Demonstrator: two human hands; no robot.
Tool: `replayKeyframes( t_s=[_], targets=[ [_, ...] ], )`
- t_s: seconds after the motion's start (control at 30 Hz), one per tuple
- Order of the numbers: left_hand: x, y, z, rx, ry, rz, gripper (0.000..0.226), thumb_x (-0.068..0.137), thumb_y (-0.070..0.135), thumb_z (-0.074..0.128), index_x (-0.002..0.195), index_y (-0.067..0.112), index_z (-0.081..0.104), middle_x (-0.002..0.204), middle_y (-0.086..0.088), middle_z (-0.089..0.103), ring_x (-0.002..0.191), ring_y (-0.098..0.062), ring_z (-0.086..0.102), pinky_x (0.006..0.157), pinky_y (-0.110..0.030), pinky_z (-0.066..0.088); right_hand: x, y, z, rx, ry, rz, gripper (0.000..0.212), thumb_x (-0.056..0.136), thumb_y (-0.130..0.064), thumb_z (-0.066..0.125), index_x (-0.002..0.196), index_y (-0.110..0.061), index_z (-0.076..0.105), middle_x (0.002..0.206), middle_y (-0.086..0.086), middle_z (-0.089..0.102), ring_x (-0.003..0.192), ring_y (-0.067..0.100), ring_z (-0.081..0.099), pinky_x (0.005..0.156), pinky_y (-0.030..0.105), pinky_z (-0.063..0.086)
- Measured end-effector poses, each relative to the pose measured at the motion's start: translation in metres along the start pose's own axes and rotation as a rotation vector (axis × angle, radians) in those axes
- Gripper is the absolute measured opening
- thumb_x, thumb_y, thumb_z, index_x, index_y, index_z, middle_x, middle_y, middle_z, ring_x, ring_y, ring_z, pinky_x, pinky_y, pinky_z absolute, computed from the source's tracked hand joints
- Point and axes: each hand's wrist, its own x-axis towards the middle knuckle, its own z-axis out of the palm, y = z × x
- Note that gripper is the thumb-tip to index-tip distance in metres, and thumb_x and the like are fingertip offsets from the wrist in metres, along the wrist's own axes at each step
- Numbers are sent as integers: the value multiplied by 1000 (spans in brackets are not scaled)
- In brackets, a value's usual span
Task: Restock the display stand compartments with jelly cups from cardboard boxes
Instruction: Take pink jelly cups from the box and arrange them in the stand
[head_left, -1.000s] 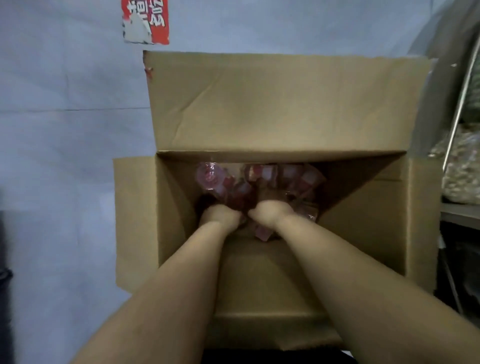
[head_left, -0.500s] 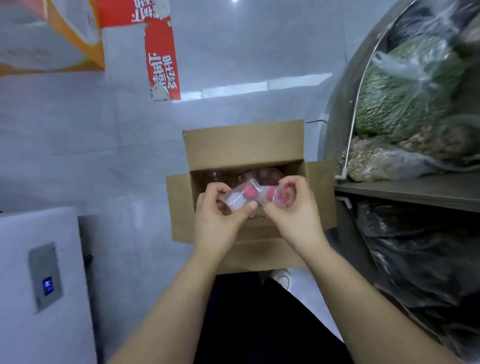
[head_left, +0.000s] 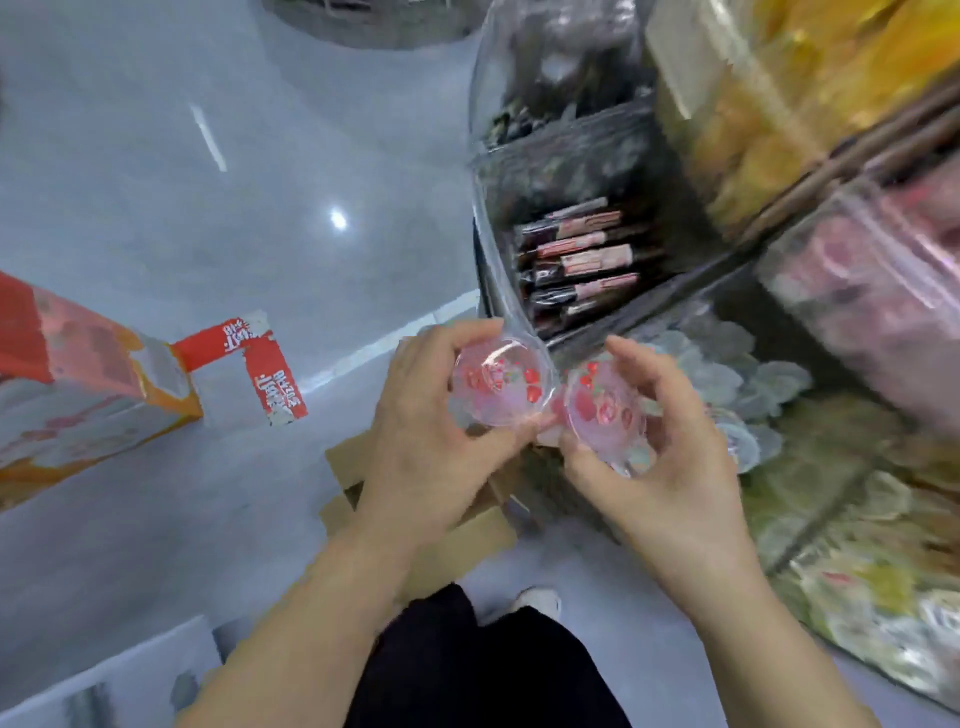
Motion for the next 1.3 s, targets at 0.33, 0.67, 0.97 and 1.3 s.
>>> replayKeyframes(
  t_s=[0.33,0.67,0.97,1.3],
  targets=[
    [15,166,111,-195,-313,404,66,65,26,66,123,40,37,122,24,46,115,10,44,97,-7,31,-47,-35,-183,12,384,-8,60,62,-35,57,120,-41,44,117,-28,53,115,-8,49,92,7,37],
    [48,232,177,-96,-502,585,44,66,29,65,107,27,50,106,20,50,104,-6,46,90,-9,33,-32,-33,-280,-138,384,106,38,70,-13,60,94,-41,55,116,-8,55,110,3,49,93,24,37],
    [109,212,191,74,-629,737,47,65,15,83,106,23,62,102,2,45,99,5,45,89,-3,32,26,-3,-270,-467,305,211,46,82,-9,60,124,-24,47,126,-3,51,120,13,43,91,14,28],
    [138,200,187,184,-848,814,58,57,1,75,112,14,61,109,1,51,107,-6,48,94,-10,34,28,9,-262,-448,336,351,54,78,-14,66,122,-39,47,112,-6,40,111,14,47,89,12,31]
  ],
)
